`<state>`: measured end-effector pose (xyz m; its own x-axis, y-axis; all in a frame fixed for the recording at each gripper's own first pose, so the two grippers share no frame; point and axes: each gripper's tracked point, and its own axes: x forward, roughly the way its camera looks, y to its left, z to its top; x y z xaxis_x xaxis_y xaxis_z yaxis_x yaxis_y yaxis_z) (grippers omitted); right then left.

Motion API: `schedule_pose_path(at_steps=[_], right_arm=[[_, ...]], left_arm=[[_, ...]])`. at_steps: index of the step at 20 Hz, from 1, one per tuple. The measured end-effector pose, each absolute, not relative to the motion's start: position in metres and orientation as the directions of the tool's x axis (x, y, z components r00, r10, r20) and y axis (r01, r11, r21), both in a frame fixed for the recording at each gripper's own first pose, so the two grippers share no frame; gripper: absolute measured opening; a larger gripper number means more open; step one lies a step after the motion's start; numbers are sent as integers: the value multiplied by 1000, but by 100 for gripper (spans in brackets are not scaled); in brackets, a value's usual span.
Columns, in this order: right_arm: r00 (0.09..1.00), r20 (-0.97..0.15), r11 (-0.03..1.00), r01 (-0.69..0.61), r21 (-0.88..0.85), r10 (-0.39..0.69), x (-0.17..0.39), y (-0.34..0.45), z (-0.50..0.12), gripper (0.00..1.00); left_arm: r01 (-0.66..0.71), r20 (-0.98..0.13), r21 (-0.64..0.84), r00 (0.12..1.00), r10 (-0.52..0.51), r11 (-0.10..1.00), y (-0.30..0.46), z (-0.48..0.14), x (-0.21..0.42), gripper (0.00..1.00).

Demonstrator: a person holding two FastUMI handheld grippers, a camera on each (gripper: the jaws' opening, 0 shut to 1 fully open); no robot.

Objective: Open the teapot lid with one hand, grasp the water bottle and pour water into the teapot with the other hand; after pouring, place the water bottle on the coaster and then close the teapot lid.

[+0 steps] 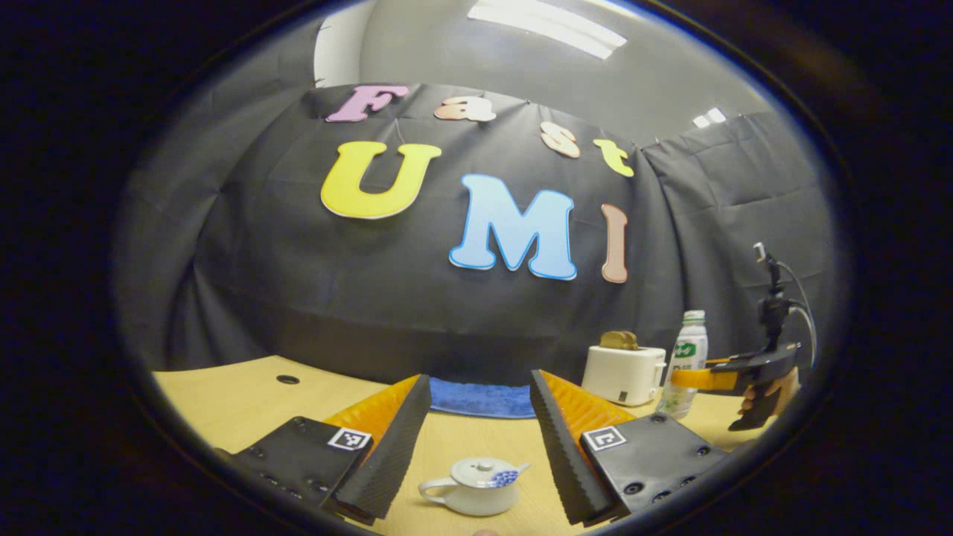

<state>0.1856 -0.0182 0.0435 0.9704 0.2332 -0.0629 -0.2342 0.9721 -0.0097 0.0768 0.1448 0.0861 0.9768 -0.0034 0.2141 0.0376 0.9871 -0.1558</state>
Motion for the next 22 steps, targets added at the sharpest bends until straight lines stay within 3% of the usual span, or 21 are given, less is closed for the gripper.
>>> schedule_pose_path(at_steps=[7,19,22], right_arm=[[979,-110,981,-180,-78,171,226,-15,10,72],[981,-101,981,-176,-77,168,232,-19,0,72],[985,-83,984,-160,-79,153,230,-23,6,78]], left_arm=[[31,201,-177,980,5,984,151,85,78,88],[34,179,-174,984,-2,984,149,78,81,88],[43,166,-166,986,-15,985,144,73,84,88]])
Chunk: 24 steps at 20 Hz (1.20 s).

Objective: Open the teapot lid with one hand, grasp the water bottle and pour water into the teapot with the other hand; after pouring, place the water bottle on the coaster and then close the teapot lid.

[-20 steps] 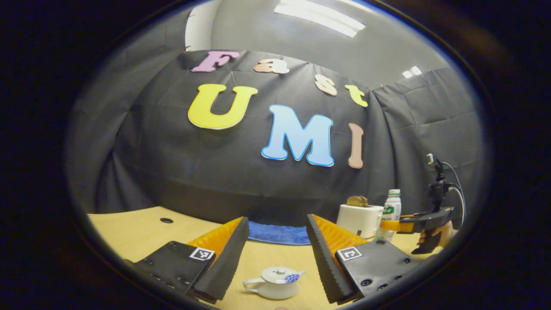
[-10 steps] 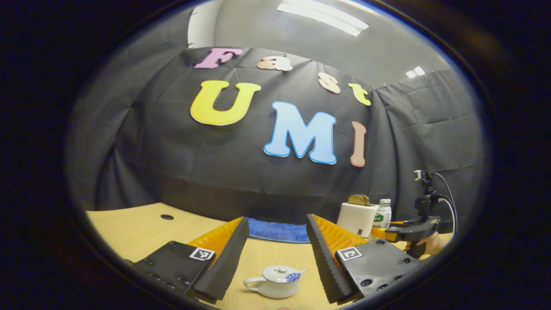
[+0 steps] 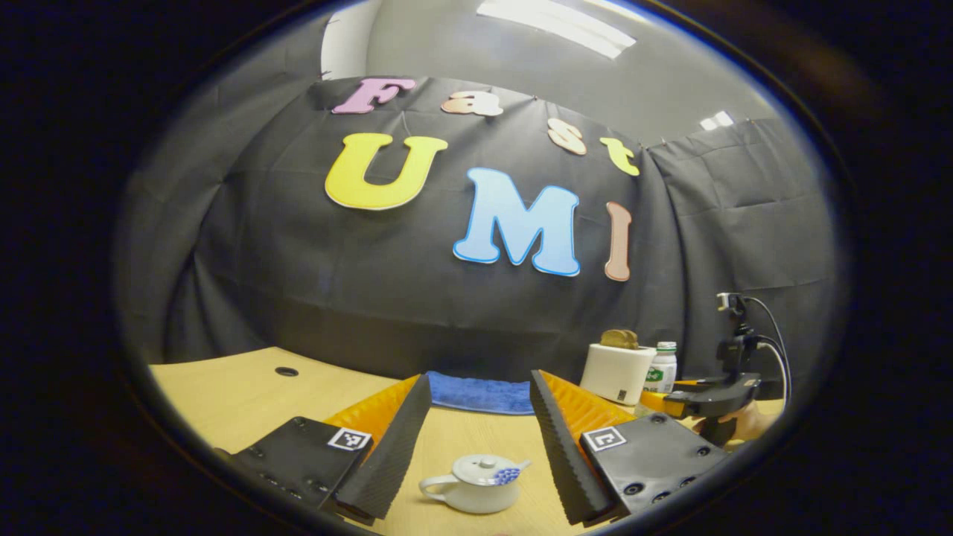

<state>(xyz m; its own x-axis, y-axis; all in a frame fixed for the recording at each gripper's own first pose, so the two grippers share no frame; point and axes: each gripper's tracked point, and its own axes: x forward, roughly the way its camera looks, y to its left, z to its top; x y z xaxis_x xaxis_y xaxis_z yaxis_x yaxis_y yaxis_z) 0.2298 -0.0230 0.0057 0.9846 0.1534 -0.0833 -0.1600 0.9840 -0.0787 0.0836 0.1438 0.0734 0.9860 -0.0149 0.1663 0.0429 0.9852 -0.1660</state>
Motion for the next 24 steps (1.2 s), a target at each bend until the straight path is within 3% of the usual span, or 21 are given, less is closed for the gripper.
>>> schedule_pose_path(at_steps=[1,2,7,11,15,17,20,24], right_arm=[[988,-66,986,-148,-75,143,229,-26,12,90],[989,-48,987,-142,-70,139,227,-27,18,94],[989,29,986,-141,-92,144,205,-27,43,94],[979,155,990,-119,-80,130,150,-31,89,94],[991,93,992,-88,-89,96,78,-23,67,95],[986,95,990,-137,-41,140,42,1,54,95],[982,66,984,-178,-13,179,14,26,30,94],[971,-1,971,-240,-6,240,-8,50,-2,94]], left_arm=[[44,168,-164,986,-16,985,144,74,82,88],[43,170,-162,985,-15,986,144,75,83,88],[41,176,-159,984,-13,986,145,76,82,88],[12,147,-135,989,8,991,145,69,84,88],[-46,63,-225,996,62,973,118,44,48,96],[-47,58,-183,997,59,982,88,46,24,97],[-131,98,-63,986,137,989,80,43,-8,99],[-132,57,-75,989,136,988,61,19,-26,99]])
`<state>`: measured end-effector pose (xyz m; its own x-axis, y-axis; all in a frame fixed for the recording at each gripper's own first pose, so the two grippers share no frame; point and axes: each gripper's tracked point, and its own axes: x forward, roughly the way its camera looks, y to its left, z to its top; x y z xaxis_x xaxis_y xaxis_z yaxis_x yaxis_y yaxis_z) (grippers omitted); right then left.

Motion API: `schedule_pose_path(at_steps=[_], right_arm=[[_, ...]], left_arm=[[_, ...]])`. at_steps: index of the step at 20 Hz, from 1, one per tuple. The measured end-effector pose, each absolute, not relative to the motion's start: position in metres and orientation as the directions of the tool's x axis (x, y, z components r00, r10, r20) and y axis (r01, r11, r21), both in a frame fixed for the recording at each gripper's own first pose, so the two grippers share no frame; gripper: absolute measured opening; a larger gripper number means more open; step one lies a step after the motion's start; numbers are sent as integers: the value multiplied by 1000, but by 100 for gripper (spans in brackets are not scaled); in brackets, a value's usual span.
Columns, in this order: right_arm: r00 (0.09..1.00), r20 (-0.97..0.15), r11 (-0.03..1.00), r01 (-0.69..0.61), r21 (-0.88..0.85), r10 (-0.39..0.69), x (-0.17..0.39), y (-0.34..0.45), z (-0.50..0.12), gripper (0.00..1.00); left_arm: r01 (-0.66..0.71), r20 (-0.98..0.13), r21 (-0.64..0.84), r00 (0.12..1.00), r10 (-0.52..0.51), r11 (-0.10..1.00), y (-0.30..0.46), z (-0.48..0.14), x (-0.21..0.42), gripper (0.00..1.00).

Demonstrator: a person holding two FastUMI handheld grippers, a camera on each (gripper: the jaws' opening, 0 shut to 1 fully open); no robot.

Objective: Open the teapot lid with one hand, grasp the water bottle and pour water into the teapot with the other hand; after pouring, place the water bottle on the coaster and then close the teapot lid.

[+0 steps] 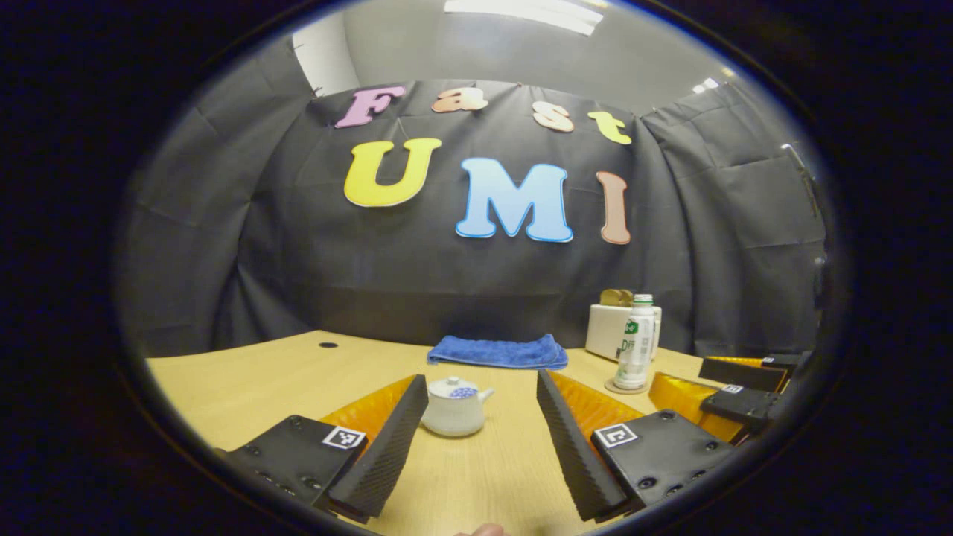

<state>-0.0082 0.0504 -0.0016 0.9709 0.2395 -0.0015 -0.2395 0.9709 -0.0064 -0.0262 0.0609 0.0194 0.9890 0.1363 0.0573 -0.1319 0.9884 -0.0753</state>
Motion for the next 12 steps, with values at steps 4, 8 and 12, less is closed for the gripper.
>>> schedule_pose_path(at_steps=[4,8,12], right_arm=[[978,0,978,-208,-21,208,-11,44,-6,94],[977,5,977,-212,-19,212,-11,45,-6,95],[982,5,982,-190,-13,191,-11,46,-7,95]], left_arm=[[-148,-3,6,989,148,989,56,2,-26,100],[-159,-6,6,987,159,987,56,2,-29,100],[-172,-5,4,985,172,985,50,2,-31,99]])
